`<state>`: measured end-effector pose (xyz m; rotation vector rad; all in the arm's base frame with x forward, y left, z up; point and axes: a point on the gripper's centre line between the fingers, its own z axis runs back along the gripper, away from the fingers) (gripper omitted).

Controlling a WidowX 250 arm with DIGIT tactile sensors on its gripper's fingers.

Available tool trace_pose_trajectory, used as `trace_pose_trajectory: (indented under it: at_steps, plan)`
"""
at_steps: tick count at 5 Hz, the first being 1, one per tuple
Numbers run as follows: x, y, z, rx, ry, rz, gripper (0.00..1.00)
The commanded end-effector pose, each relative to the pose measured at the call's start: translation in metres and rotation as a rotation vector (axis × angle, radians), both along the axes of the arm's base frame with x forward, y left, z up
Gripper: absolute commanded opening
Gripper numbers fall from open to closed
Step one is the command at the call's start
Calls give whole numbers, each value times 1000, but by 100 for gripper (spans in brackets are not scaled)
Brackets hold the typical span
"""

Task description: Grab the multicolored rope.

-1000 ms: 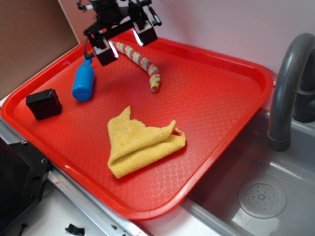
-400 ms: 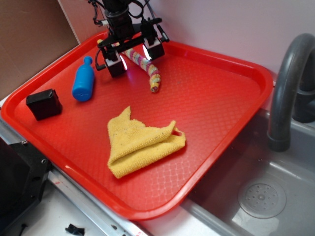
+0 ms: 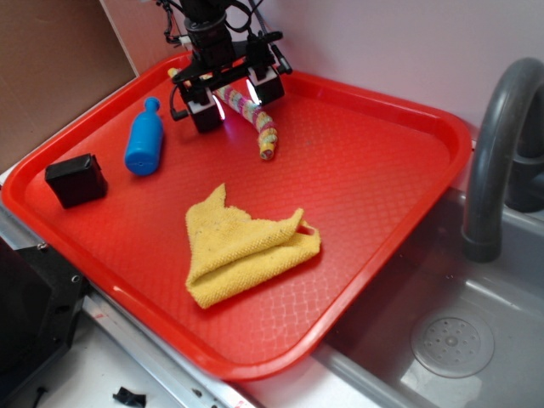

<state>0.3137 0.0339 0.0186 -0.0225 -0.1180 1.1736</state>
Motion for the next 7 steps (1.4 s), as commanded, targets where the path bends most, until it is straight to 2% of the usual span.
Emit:
trace_pose_trajectory:
  at_steps: [1, 2, 3, 4, 5, 6, 7]
  plan:
    - [-5, 2, 3, 3, -39, -29, 0]
    - [-8, -3, 15, 7, -15, -162, 0]
    - [-15, -21, 63, -42, 27, -411, 0]
    - [-31, -51, 107, -164, 78, -657, 0]
    - [-55, -68, 139, -117, 95, -905, 0]
    - [-94, -63, 186, -83, -28, -1131, 0]
    - [-117, -55, 203, -26, -109, -1116, 0]
